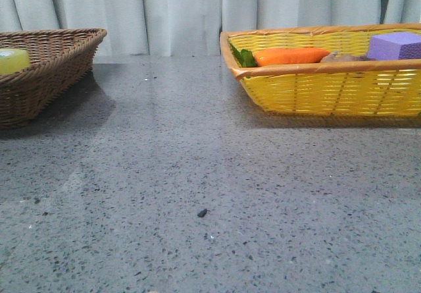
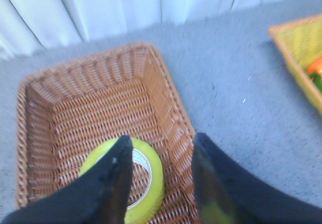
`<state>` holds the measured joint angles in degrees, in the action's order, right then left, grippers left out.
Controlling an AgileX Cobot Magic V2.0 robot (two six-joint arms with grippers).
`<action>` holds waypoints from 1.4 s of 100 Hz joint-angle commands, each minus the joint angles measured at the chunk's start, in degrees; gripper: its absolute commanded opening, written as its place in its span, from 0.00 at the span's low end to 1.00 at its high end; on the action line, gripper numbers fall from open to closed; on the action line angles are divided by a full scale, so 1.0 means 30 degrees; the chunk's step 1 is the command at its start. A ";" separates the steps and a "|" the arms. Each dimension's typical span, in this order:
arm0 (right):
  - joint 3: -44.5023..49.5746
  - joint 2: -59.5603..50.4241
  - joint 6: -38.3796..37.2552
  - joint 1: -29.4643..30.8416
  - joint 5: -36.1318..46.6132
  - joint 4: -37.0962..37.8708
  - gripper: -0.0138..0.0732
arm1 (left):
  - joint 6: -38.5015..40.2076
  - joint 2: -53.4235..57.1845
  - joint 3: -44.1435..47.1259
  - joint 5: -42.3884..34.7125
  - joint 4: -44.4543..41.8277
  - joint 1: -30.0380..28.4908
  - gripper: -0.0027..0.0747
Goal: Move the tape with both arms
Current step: 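Open the left gripper and raise it away from the basket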
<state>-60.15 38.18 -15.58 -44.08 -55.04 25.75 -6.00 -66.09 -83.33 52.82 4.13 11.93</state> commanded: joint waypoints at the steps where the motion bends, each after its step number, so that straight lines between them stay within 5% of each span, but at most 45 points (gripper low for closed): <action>1: 0.0805 -0.1097 -0.1375 0.0068 0.2501 0.1865 0.10 | 0.0048 0.2072 0.0229 -0.1665 0.0379 -0.0047 0.25; 16: 0.2772 -0.2959 -0.4969 0.0068 0.2746 0.4567 0.10 | 0.0048 0.5472 0.2586 -0.2704 0.0379 -0.0047 0.15; 45: 0.5375 -0.5388 -0.6241 0.0068 0.2746 0.6096 0.10 | 0.0048 1.1379 0.9085 -0.4829 0.0748 -0.0047 0.01; 93: 0.9276 -0.9225 -0.8793 0.0068 0.3546 0.9302 0.10 | 0.0048 2.0949 1.8264 -0.7477 0.1275 -0.0047 0.01; 140: 1.1029 -1.2268 -0.9134 0.0068 0.3511 0.9916 0.09 | 0.0048 2.2626 2.0312 -0.8265 0.1564 -0.0047 0.01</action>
<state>-25.89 0.77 -42.83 -44.08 -47.65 52.11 -6.00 0.44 -21.19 33.02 7.88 11.87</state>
